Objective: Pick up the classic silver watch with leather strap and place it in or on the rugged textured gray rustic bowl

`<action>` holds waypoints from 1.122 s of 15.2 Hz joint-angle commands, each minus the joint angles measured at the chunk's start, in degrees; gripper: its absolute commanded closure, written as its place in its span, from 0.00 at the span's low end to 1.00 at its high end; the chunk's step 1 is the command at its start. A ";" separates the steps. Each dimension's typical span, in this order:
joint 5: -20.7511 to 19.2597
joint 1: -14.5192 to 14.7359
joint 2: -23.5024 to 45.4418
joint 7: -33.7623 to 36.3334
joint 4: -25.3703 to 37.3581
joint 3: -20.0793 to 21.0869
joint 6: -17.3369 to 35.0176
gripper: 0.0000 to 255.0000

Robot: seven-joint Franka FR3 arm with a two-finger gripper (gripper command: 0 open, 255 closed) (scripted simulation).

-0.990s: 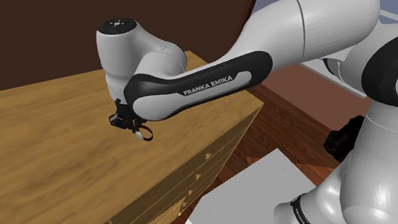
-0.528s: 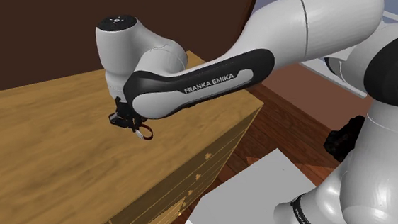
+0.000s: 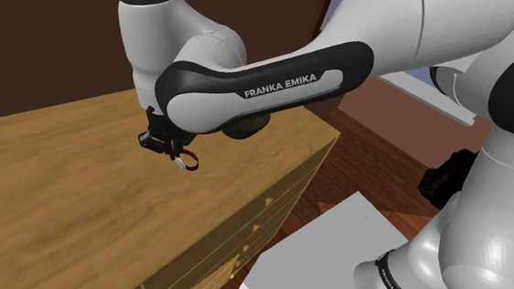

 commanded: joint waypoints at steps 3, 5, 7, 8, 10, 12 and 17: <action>0.74 -0.07 -0.92 -0.76 1.88 0.30 -2.65 1.00; 1.09 -0.09 -1.37 -1.10 2.82 0.44 -3.96 1.00; 1.40 -0.10 -1.78 -1.43 3.82 0.57 -5.29 1.00; 1.55 -0.10 -1.97 -1.59 4.35 0.63 -5.96 1.00; 1.82 -0.07 -2.30 -1.90 5.44 0.74 -7.32 1.00; 2.06 -0.03 -2.58 -2.19 6.61 0.83 -8.70 1.00; 2.51 0.16 -3.06 -2.87 9.82 1.04 -12.27 1.00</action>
